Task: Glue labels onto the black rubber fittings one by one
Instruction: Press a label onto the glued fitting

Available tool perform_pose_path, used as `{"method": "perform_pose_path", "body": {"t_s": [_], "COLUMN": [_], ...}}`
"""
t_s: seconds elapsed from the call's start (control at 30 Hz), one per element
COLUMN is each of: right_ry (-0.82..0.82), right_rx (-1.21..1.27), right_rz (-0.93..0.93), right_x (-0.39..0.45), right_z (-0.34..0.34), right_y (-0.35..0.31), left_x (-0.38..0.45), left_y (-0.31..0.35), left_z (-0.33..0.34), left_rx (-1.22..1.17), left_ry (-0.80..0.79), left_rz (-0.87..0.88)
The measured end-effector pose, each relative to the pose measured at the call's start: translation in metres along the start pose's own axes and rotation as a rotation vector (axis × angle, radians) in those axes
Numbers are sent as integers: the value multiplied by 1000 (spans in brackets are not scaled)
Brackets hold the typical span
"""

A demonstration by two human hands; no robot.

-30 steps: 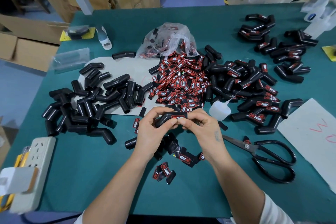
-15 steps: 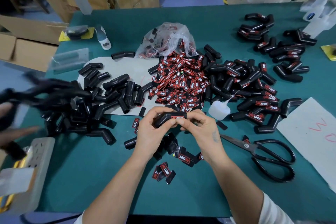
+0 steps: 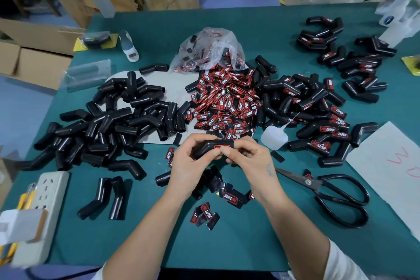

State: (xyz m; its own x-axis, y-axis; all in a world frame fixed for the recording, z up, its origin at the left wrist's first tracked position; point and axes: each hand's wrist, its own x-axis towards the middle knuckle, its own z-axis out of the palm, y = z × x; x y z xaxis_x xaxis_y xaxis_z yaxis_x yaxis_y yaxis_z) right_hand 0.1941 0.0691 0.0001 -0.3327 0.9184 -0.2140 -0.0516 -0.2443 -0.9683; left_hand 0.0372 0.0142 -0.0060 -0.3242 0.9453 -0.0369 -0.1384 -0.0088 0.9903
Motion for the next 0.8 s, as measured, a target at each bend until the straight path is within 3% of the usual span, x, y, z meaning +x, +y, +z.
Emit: {"method": "perform_pose_path", "body": {"t_s": [0.8], "right_ry": [-6], "right_rx": [52], "right_rz": [-5], "right_x": [0], "right_z": [0], "right_y": [3], "left_x": [1], "left_y": [-1], "left_z": [-2], "left_rx": [-57], "left_ry": [-33], "left_rz": [26]}}
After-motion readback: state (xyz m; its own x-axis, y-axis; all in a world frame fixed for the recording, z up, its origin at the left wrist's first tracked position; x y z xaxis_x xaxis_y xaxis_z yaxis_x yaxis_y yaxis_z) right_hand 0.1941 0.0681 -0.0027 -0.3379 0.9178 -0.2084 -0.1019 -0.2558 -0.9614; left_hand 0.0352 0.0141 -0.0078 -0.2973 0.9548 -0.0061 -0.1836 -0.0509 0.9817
